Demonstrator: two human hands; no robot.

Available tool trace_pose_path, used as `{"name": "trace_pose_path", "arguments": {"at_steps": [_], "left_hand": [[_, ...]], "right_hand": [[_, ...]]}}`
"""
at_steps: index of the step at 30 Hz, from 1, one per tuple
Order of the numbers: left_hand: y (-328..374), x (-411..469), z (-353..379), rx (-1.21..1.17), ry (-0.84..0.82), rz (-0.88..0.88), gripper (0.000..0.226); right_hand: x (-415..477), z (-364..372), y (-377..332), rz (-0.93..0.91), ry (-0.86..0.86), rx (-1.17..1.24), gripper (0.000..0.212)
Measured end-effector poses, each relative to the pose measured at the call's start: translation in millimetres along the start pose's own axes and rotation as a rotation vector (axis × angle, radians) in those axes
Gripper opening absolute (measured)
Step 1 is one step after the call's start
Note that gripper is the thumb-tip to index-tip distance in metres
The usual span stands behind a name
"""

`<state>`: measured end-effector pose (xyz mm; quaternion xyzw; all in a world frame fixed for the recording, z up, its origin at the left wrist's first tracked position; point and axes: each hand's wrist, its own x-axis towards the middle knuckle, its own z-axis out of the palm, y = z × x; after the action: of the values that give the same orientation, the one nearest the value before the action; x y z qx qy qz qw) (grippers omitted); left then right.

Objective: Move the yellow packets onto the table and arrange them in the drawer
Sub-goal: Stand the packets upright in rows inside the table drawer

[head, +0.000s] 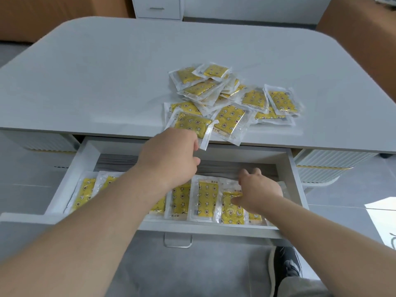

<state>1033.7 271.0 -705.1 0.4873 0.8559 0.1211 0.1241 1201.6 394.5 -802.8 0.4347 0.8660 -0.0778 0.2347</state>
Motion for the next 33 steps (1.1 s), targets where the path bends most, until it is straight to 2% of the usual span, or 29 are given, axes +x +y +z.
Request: {"name": "trace_pose_path", "arguments": {"at_steps": [4, 6, 10, 12, 13, 14, 16, 18, 20, 23, 27, 30, 33], "left_hand": [[0, 3, -1, -0.053, 0.067, -0.027, 0.014], [0, 6, 0, -0.07, 0.129, -0.035, 0.013], [0, 11, 0, -0.102, 0.25, -0.034, 0.012], [0, 13, 2, -0.092, 0.279, -0.042, 0.013], [0, 13, 3, -0.072, 0.29, -0.056, 0.013], [-2, 15, 5, -0.046, 0.29, -0.079, 0.016], [-5, 19, 8, -0.061, 0.207, -0.179, 0.033], [-4, 23, 9, -0.32, 0.057, -0.348, 0.05], [-1, 23, 7, -0.652, -0.094, -0.547, 0.058], [0, 23, 8, -0.84, -0.246, -0.683, 0.064], [1, 24, 10, -1.03, -0.311, -0.732, 0.061], [4, 26, 12, -1.162, -0.257, -0.758, 0.048], [6, 25, 12, -1.212, -0.156, -0.767, 0.025]], "right_hand": [[-8, -6, -8, 0.001, 0.057, -0.014, 0.054], [-9, -20, -10, 0.001, 0.08, 0.094, 0.041], [-17, -58, -7, 0.027, 0.05, 0.774, 0.016], [-23, -73, -6, 0.088, 0.092, 1.008, 0.023], [-24, -79, -6, 0.117, 0.113, 1.071, 0.035], [-25, -84, -7, 0.139, 0.125, 1.108, 0.048], [-23, -92, -9, 0.176, 0.115, 1.125, 0.056], [-21, -95, -11, 0.198, 0.085, 1.134, 0.058], [-18, -94, -12, 0.216, 0.05, 1.168, 0.059], [-14, -90, -14, 0.253, 0.009, 1.203, 0.061], [-12, -89, -16, 0.251, 0.013, 1.25, 0.051], [-11, -89, -16, 0.219, 0.044, 1.273, 0.033], [-15, -96, -16, 0.18, 0.139, 1.309, 0.027]]}}
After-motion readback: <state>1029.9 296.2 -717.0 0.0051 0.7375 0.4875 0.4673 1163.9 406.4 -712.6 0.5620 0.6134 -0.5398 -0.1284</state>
